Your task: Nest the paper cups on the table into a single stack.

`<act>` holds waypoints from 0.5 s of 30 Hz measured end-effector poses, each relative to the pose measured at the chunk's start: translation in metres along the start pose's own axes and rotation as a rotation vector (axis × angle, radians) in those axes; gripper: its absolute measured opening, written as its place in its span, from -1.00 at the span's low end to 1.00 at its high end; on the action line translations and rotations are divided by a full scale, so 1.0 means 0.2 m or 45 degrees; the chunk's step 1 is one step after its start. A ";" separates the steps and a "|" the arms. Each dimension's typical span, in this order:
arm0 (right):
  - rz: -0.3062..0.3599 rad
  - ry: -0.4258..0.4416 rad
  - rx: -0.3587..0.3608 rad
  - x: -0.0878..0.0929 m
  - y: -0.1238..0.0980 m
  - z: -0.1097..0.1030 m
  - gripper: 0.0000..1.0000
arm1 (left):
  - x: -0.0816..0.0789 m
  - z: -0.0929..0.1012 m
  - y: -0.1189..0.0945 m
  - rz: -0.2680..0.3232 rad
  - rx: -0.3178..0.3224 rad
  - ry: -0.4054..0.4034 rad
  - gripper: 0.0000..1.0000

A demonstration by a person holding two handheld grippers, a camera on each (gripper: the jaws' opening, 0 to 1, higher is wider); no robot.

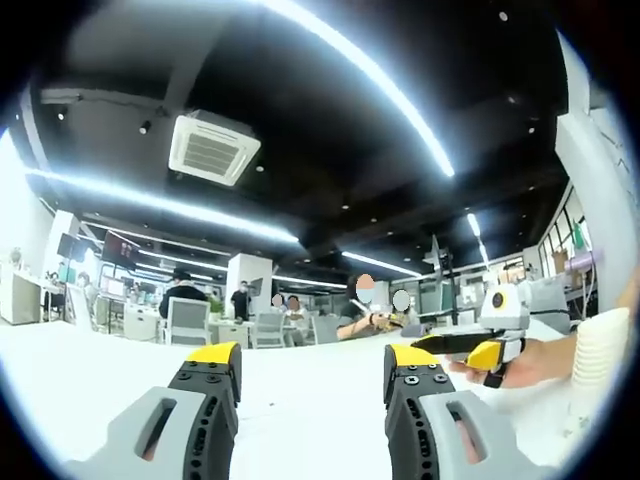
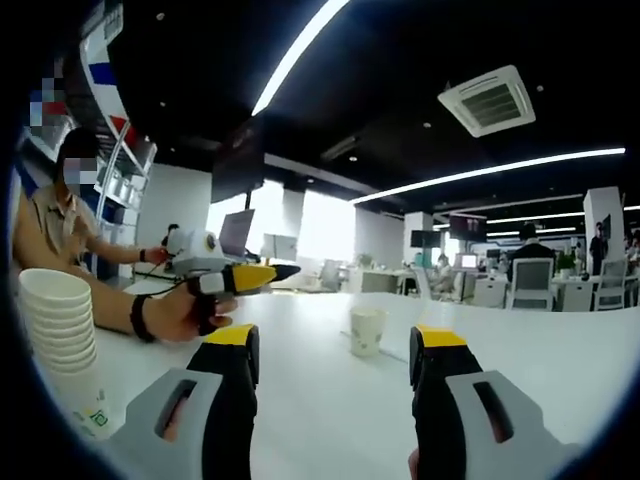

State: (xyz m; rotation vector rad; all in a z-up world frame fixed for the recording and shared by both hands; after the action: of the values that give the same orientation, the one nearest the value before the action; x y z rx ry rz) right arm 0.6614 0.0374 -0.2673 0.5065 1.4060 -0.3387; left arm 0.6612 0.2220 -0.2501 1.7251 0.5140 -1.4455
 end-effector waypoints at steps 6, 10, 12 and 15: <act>-0.046 0.062 -0.072 0.02 0.10 0.01 0.33 | -0.02 -0.05 -0.01 0.017 -0.033 0.001 0.23; -0.097 0.069 -0.103 0.08 0.19 -0.01 0.40 | -0.04 -0.16 -0.03 0.007 -0.168 0.079 0.26; -0.114 0.067 -0.109 0.10 0.23 -0.02 0.46 | -0.06 -0.19 -0.06 0.020 -0.211 0.090 0.27; -0.131 0.049 -0.111 0.11 0.29 0.00 0.51 | -0.06 -0.24 -0.08 0.027 -0.267 0.059 0.28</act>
State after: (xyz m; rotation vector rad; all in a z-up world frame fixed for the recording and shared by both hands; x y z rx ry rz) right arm 0.6933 0.0883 -0.2823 0.3716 1.4804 -0.3502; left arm 0.6754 0.2711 -0.2433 1.5948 0.6468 -1.2910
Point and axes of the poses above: the point that each gripper's makers call its tool centre point, and the gripper's own axes: y roughly forward along the fingers, z roughly to its right, x roughly out of its underside, the point moved 3 cm from there along -y, roughly backward along the fingers, and after that the axes turned 3 degrees about x, right-handed, at the moved point
